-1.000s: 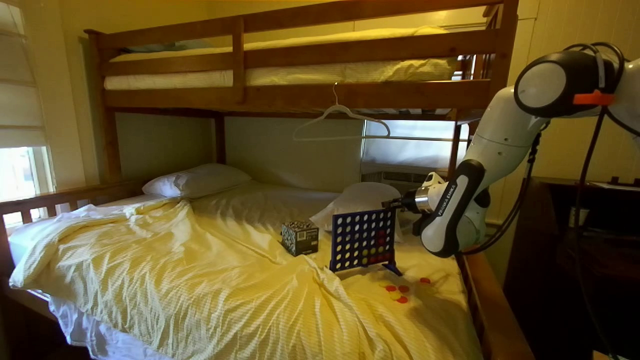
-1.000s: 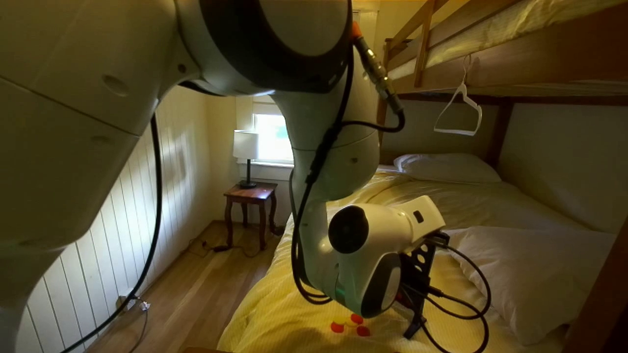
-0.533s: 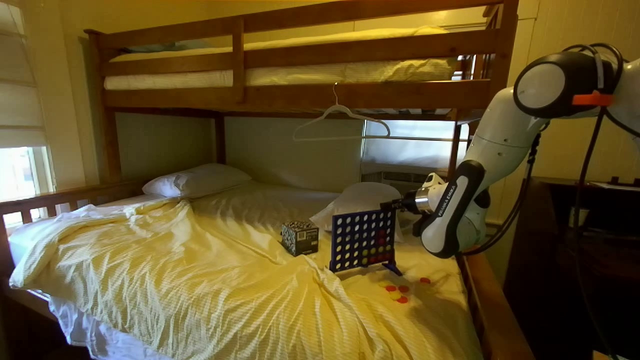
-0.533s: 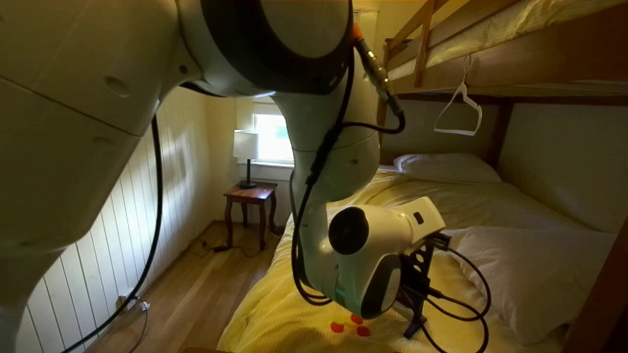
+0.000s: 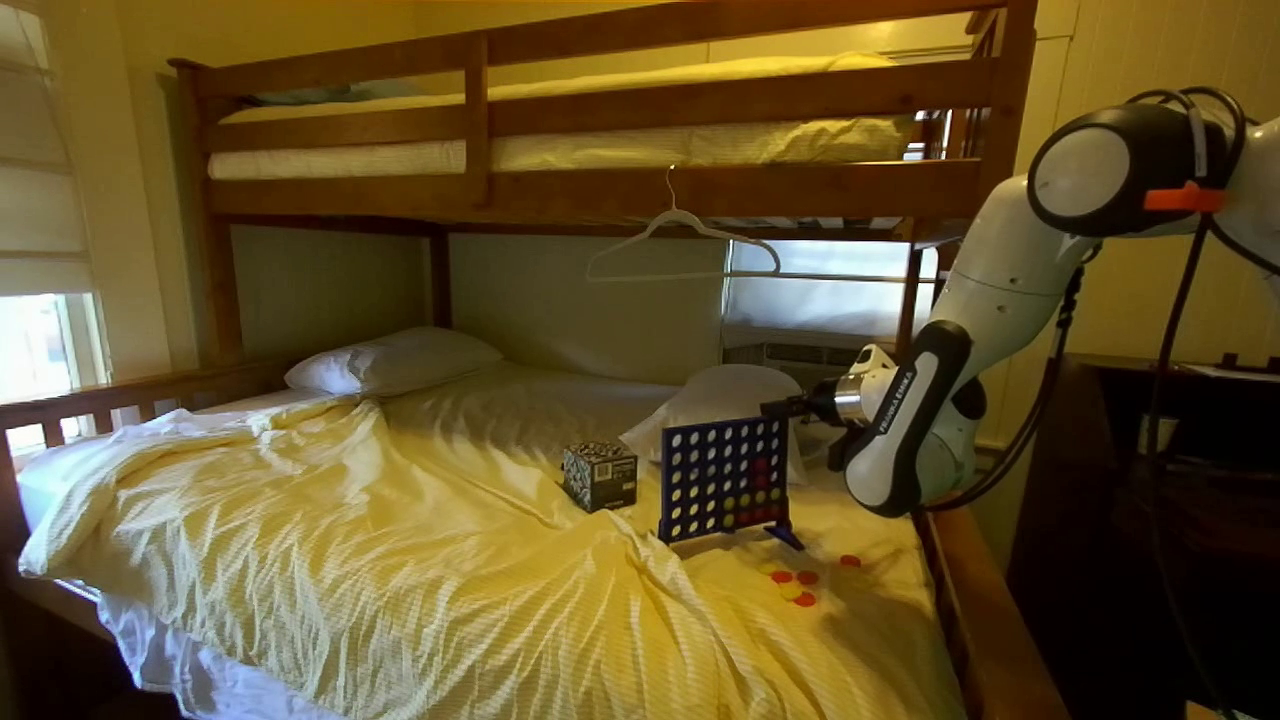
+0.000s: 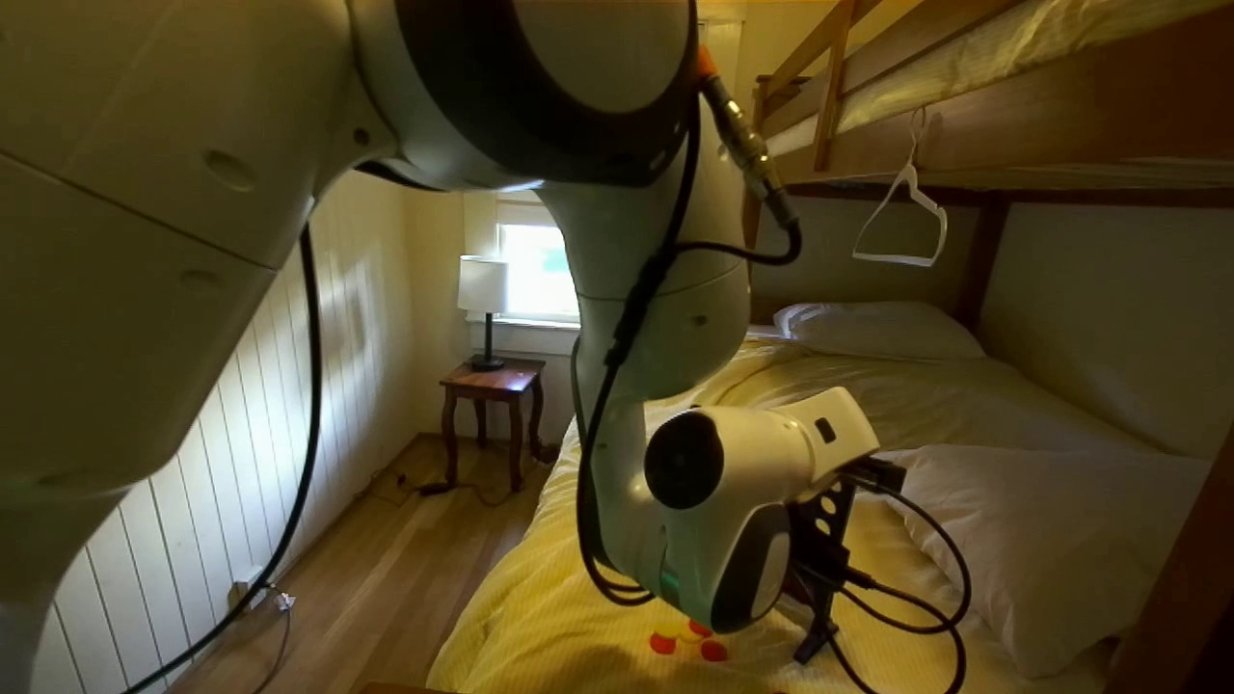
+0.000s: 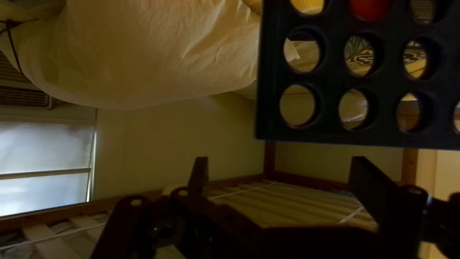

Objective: Put the orange circle inside the blue object

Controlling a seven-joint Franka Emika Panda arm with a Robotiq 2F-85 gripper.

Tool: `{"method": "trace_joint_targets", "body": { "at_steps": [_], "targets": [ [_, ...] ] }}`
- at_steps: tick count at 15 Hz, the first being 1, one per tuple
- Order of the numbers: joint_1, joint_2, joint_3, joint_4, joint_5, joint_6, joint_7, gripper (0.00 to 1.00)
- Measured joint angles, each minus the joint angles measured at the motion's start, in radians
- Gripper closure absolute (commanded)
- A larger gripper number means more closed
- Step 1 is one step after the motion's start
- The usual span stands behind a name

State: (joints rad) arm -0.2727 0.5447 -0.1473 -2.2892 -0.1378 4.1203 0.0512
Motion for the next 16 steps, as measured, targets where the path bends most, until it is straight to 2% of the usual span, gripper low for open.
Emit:
{"method": "trace_joint_targets", "body": {
  "at_steps": [6,12,16],
  "targets": [
    [-0.017,-0.009,-0.002,-0.024,-0.001,0.067,0.019,0.0],
    [-0.059,-0.089,-0.012,-0.126,-0.021,0.065,0.065,0.0],
    [-0.095,-0.16,-0.025,-0.19,-0.117,-0.011,0.104,0.0]
  ]
}}
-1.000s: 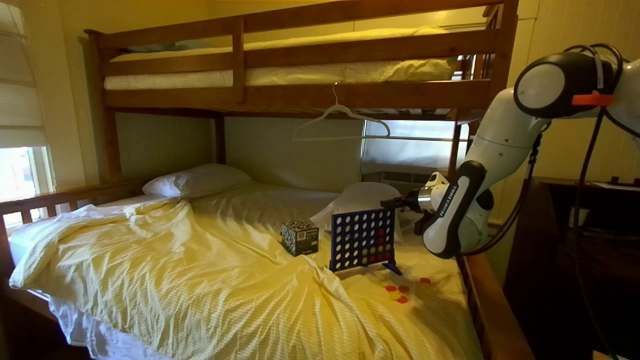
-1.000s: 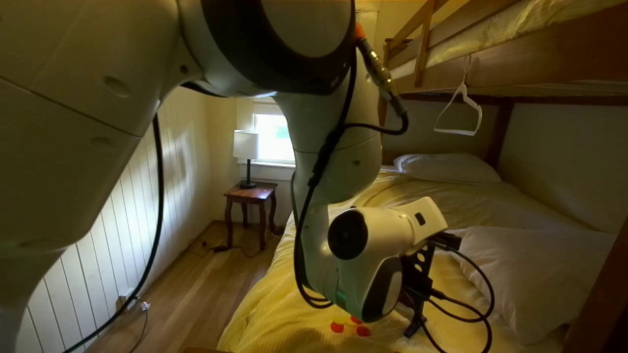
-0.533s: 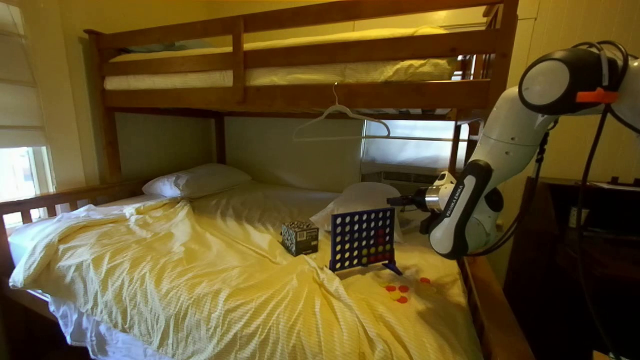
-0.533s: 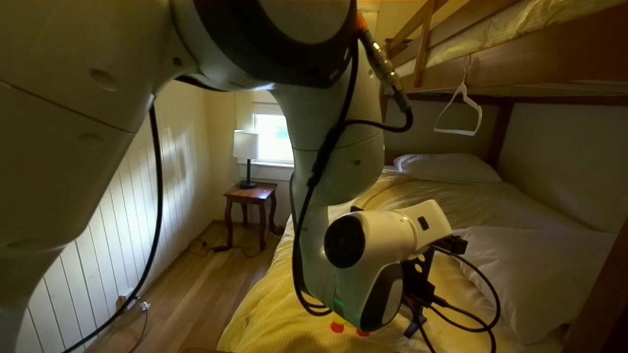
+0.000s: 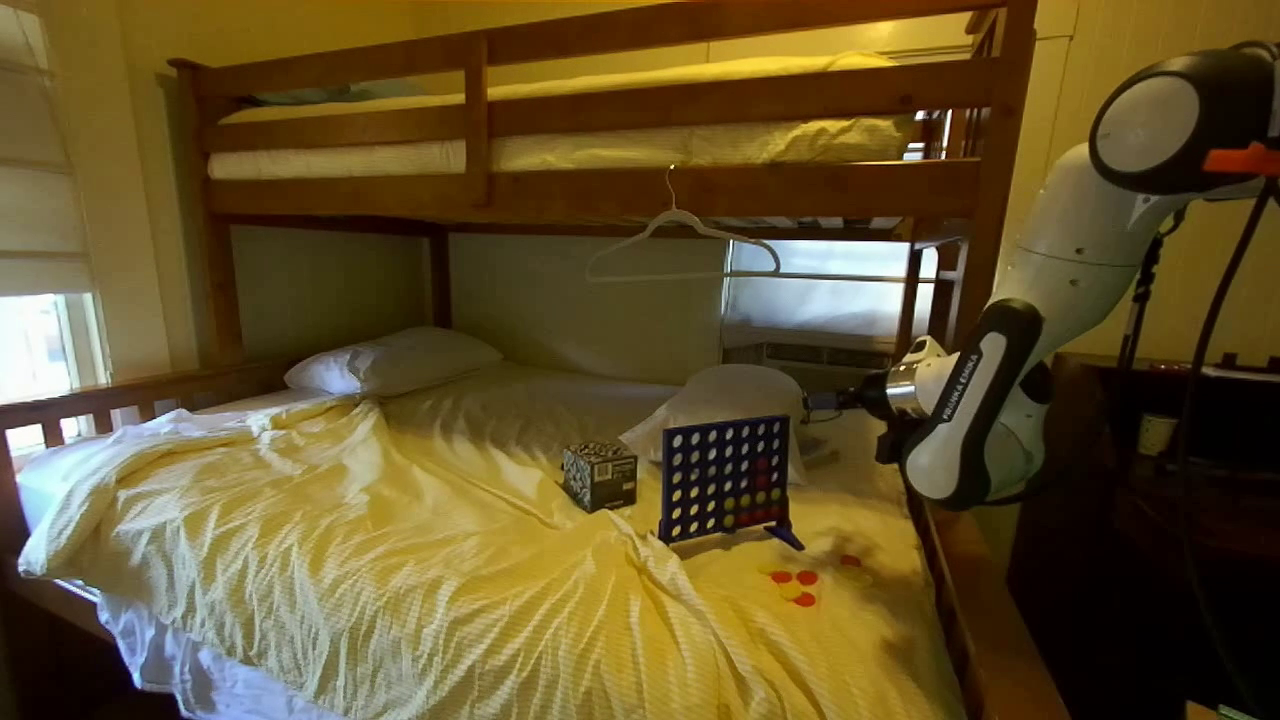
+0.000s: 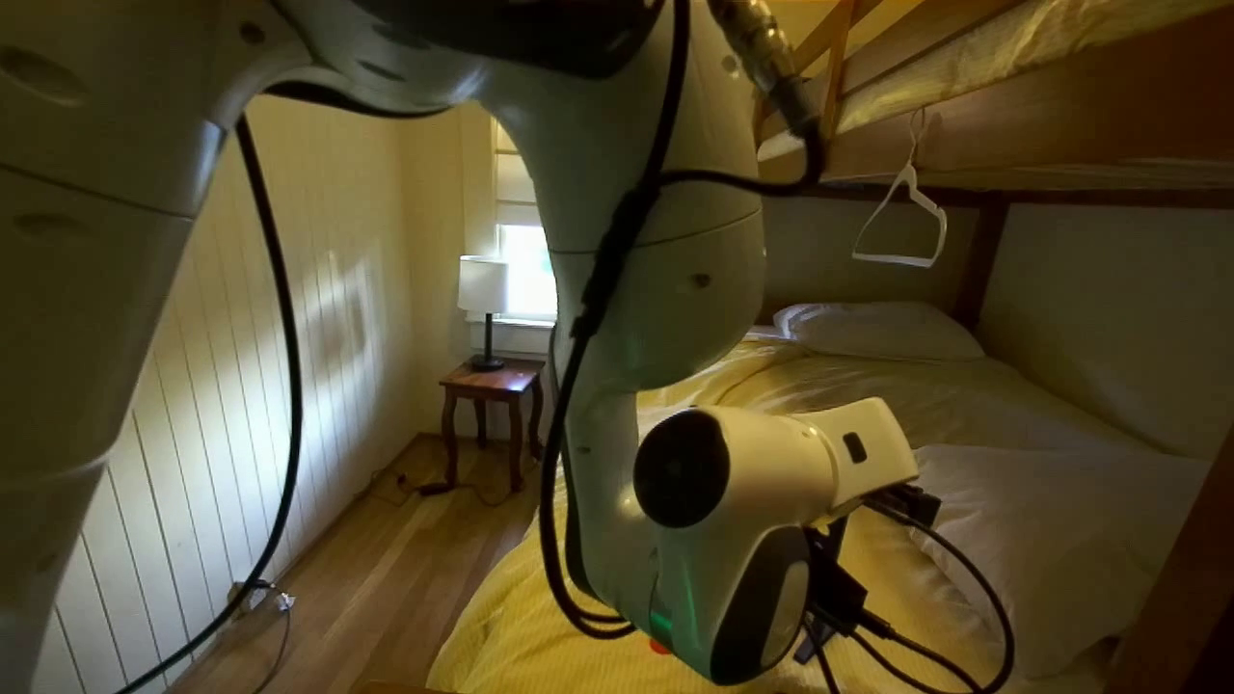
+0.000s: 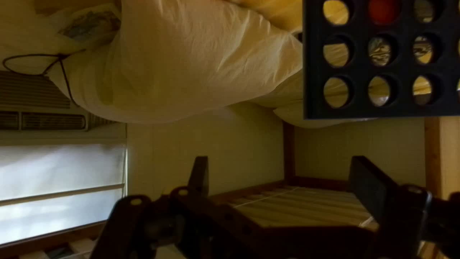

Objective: Put the orange circle inside the blue object

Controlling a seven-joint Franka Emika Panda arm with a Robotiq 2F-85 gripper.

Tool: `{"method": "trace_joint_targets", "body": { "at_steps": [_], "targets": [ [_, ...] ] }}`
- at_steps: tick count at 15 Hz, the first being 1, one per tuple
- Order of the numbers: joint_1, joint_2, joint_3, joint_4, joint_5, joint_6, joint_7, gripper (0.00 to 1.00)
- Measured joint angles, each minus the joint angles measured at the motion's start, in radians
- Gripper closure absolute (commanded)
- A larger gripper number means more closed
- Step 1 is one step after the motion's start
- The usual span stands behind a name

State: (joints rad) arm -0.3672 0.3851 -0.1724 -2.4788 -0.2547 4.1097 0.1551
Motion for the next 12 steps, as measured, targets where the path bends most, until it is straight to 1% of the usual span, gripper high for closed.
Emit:
{"method": "trace_joint_targets", "body": {
  "at_steps": [4,7,9,12],
  "targets": [
    [-0.056,-0.073,0.001,-0.032,-0.219,-0.18,0.099,0.0],
    [-0.098,-0.121,0.003,-0.035,-0.384,-0.32,0.204,0.0],
    [-0.118,-0.149,0.005,-0.035,-0.469,-0.399,0.271,0.0],
    [-0.139,-0.184,0.017,-0.036,-0.565,-0.503,0.37,0.0]
  ]
}}
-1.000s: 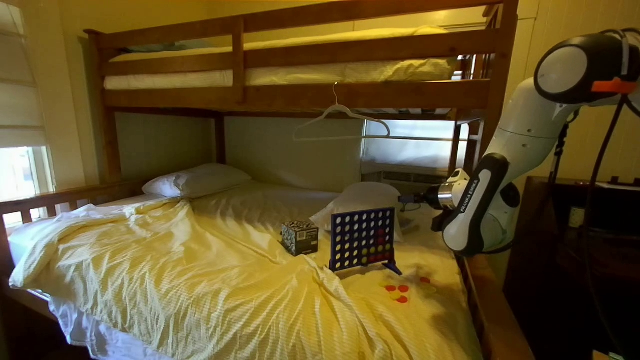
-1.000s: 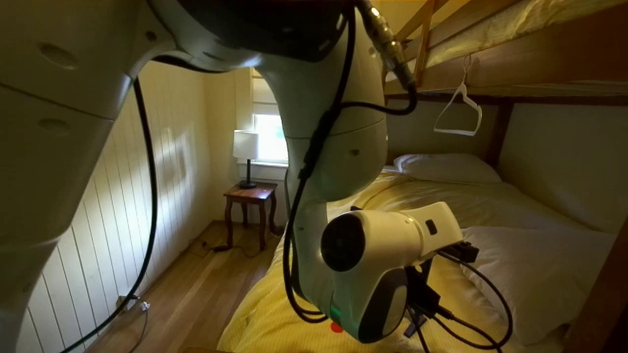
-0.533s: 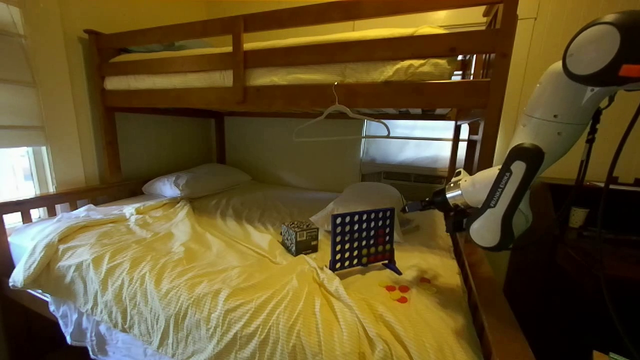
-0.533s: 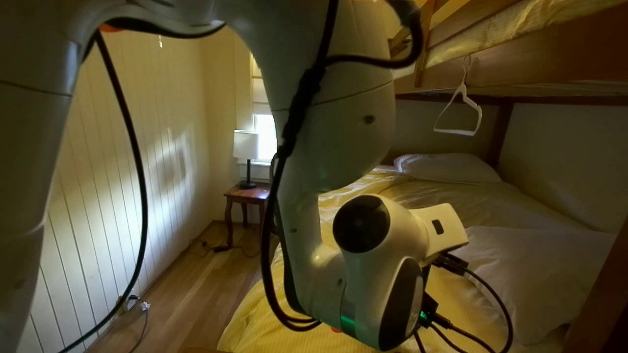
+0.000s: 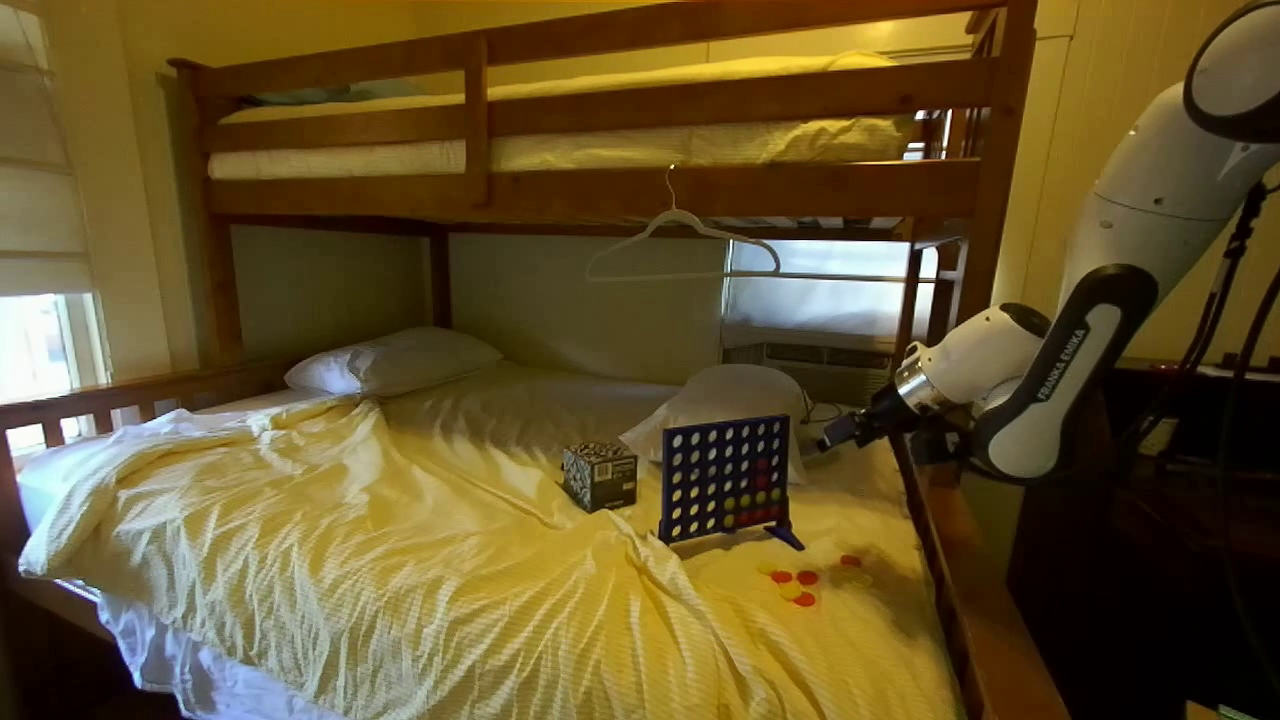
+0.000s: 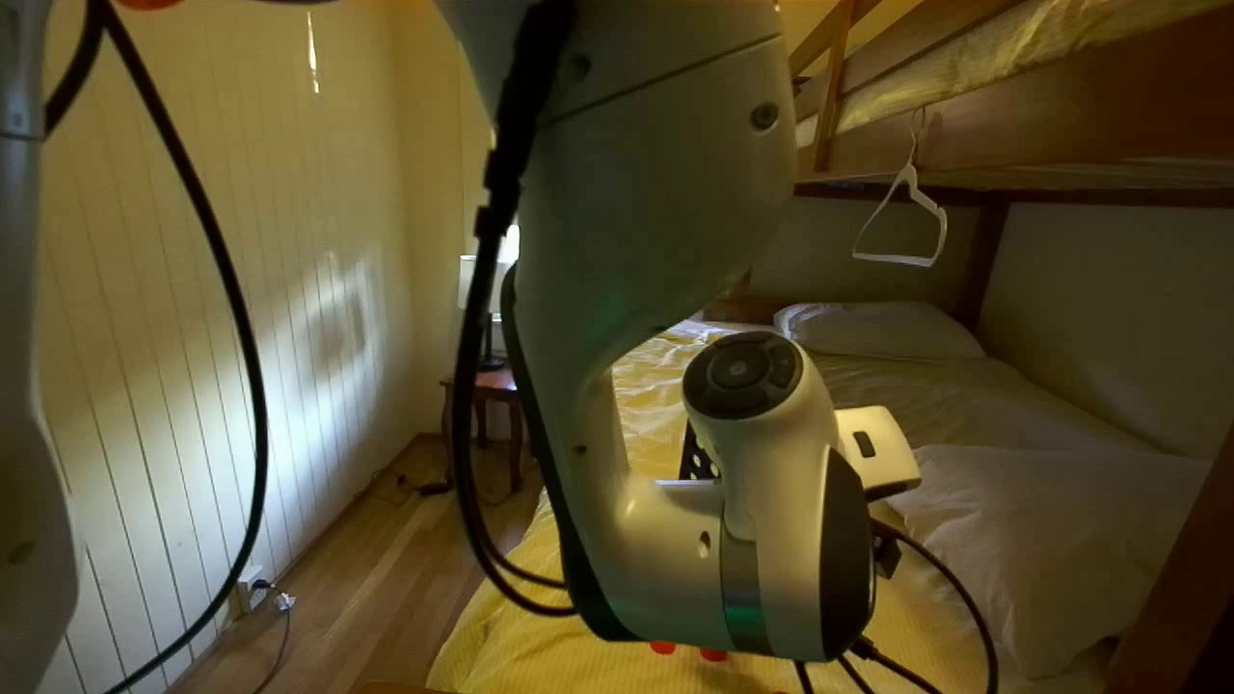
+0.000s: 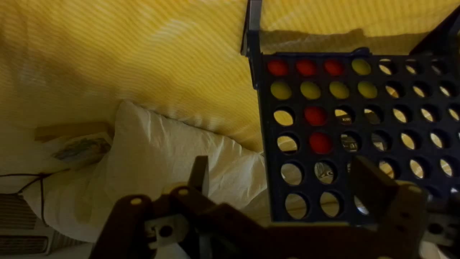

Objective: Put the orange circle inside the blue object

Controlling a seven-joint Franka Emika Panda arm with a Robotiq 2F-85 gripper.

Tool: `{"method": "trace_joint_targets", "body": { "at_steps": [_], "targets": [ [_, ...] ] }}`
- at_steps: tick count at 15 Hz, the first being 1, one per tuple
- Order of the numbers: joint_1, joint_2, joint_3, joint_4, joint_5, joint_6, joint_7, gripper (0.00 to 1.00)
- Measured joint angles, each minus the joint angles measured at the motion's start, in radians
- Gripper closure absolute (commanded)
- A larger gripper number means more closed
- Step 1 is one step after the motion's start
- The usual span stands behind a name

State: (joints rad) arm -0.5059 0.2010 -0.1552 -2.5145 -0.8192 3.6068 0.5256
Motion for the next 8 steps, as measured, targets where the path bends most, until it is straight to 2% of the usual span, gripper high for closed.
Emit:
{"method": "trace_joint_targets", "body": {
  "at_steps": [8],
  "targets": [
    [-0.023,-0.039,0.074,-0.001,-0.116,-0.203,0.193,0.0]
  ]
}}
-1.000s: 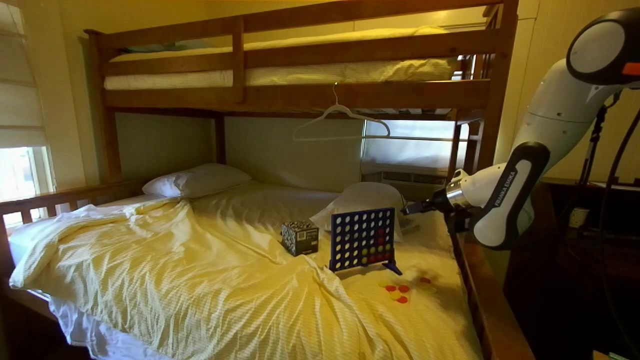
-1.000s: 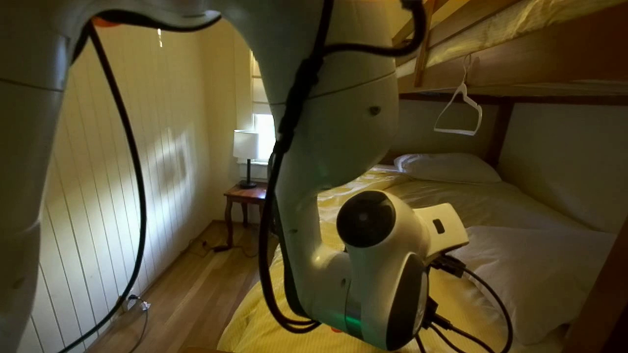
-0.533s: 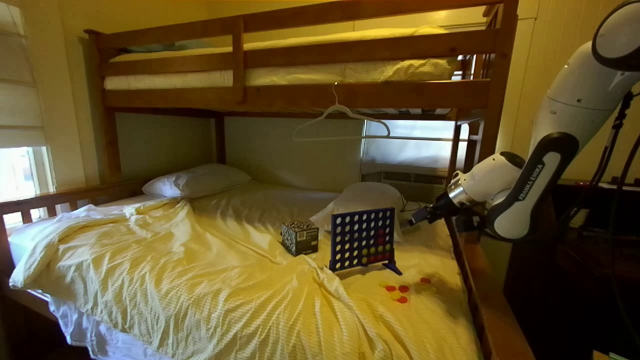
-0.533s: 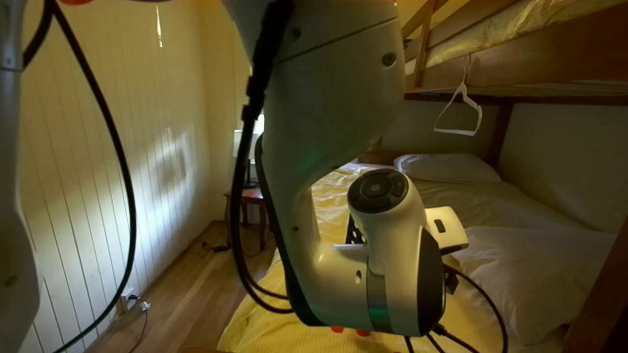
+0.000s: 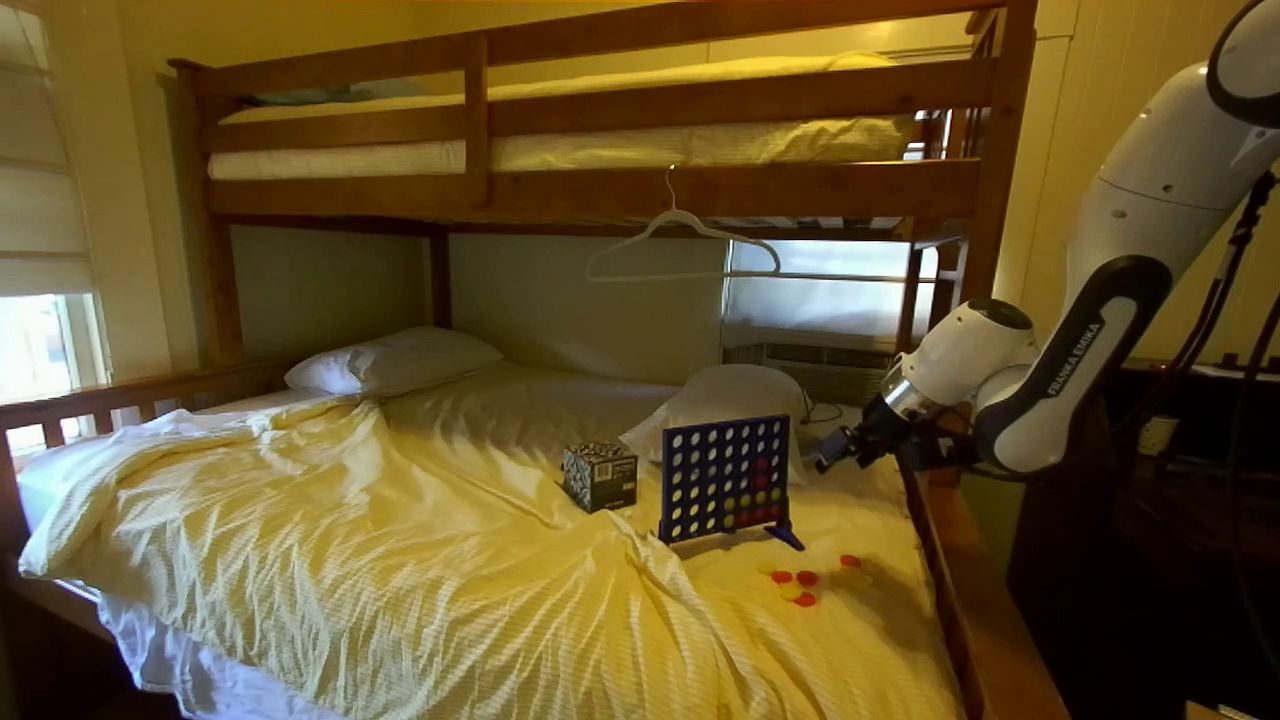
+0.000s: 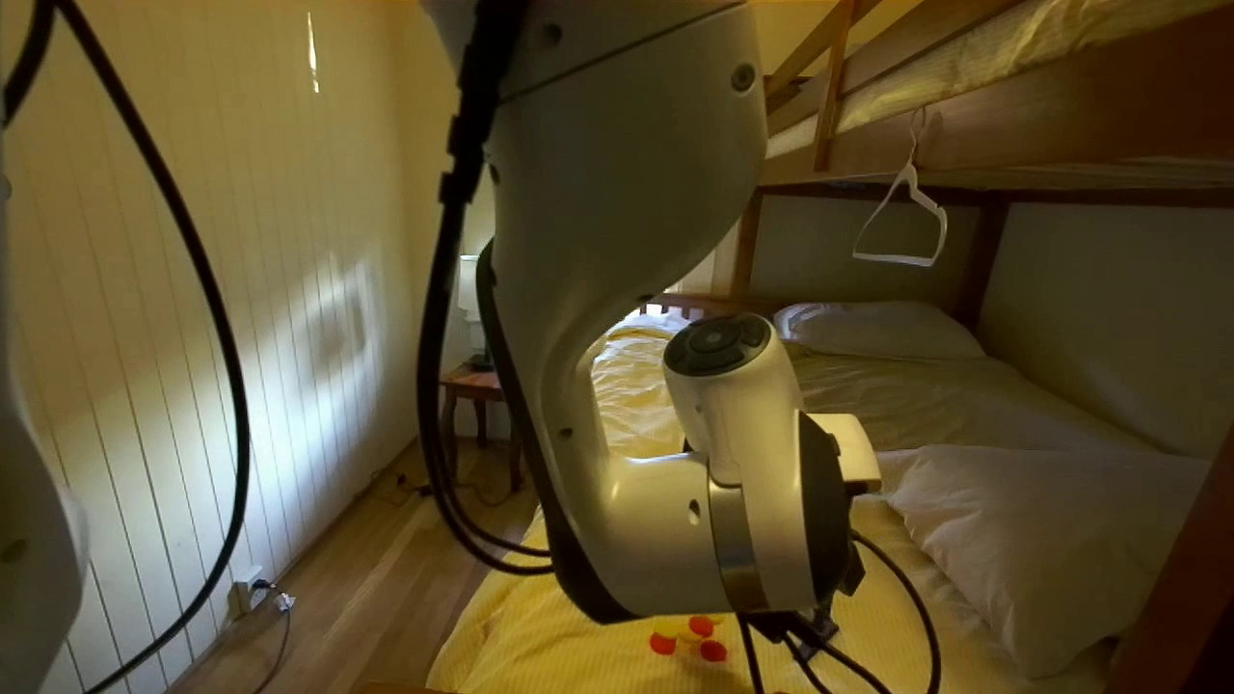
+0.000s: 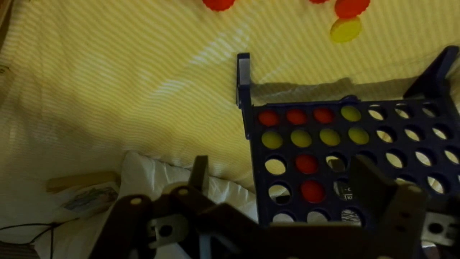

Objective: Put the orange circle inside the blue object

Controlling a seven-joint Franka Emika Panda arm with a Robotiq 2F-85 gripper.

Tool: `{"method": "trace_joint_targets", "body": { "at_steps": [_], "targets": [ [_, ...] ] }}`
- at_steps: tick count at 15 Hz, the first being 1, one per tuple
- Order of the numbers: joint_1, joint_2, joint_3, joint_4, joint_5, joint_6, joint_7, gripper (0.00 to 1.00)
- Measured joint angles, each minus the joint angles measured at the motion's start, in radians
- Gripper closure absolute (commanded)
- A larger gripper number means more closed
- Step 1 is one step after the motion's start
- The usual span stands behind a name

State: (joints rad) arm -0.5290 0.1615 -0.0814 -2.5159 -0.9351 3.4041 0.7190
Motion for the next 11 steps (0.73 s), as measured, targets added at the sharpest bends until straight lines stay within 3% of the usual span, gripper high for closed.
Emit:
{"method": "trace_joint_targets", "body": {
  "at_steps": [9,11],
  "targets": [
    [-0.093,-0.002,0.12,-0.021,-0.001,-0.112,0.029,0.0],
    [-0.05,0.001,0.084,-0.029,0.114,-0.109,-0.07,0.0]
  ]
}}
